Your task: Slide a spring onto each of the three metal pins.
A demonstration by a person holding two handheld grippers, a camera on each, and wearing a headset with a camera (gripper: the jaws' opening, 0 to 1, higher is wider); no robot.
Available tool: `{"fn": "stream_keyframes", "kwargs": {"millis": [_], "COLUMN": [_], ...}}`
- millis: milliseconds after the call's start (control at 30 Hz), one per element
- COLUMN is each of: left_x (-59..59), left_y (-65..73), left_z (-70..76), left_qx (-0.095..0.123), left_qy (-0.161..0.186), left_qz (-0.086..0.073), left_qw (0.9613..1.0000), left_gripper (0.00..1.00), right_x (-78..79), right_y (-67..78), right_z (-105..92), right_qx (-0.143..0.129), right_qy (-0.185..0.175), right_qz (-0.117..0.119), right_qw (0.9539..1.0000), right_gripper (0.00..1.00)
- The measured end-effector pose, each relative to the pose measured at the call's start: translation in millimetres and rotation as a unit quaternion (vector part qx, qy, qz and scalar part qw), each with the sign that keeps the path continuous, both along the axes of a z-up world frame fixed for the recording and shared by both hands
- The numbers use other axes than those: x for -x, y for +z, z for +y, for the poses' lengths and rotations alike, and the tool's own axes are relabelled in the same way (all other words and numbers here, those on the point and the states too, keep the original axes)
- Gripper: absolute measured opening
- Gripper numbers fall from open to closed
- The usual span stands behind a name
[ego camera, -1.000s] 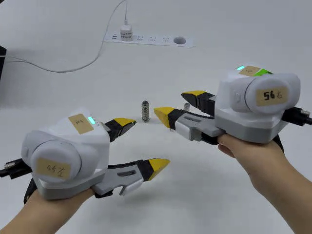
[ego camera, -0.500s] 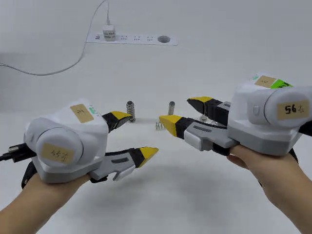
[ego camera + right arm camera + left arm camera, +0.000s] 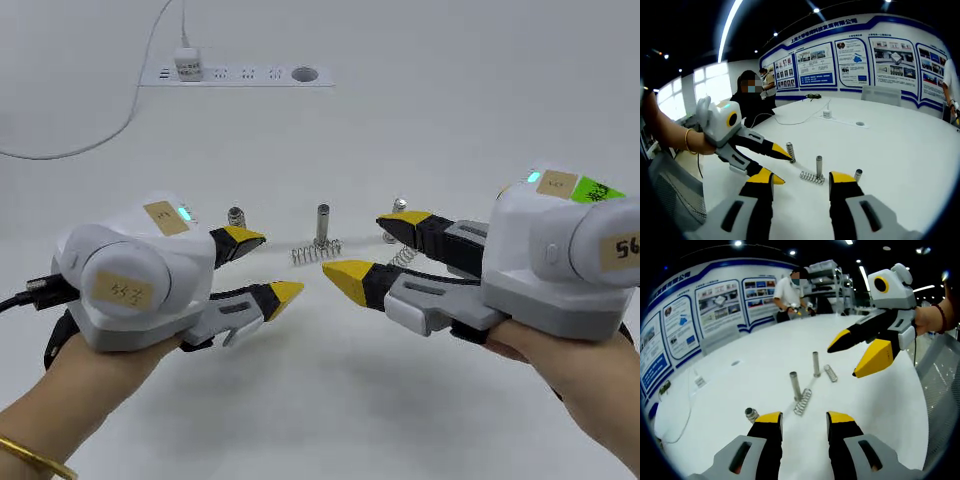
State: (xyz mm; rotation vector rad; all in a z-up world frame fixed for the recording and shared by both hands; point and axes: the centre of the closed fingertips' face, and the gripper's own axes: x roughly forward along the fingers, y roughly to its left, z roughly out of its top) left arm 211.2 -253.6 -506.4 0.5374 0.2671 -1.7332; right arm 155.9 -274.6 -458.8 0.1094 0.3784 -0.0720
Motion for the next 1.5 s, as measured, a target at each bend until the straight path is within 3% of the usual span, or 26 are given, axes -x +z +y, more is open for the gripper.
{"fn": "stream_keyframes", "kwargs": {"millis": [633, 1033, 1200, 1333, 1500], "left_x": [-0.2, 2.6, 3.0, 3.6, 7.2], "left_y": [-19.3, -30.6, -28.6, -28.5, -28.8], "left_z": [-26.1, -30.6, -30.9, -31.5, -30.6], "left_qx": [-0.017, -0.034, -0.034, -0.036, -0.040], "left_qy": [-0.008, -0.014, -0.014, -0.013, -0.017], "left_qz": [0.012, 0.011, 0.012, 0.019, 0.025], "left_qw": [0.9997, 0.9993, 0.9993, 0.9991, 0.9988], "left_gripper": [0.28, 0.23, 0.19, 0.12, 0.11], "right_x": [29.9, 33.2, 33.2, 33.5, 34.6], "right_y": [-14.0, -16.1, -16.6, -17.6, -18.9], "right_z": [-9.3, -14.9, -17.3, -19.0, -21.2], "right_qx": [-0.023, -0.034, -0.038, -0.039, -0.042], "right_qy": [-0.020, -0.040, -0.049, -0.054, -0.060], "right_qz": [0.013, 0.013, 0.013, 0.015, 0.017], "right_qw": [0.9994, 0.9985, 0.9980, 0.9977, 0.9971], "right_gripper": [0.55, 0.54, 0.53, 0.52, 0.52]}}
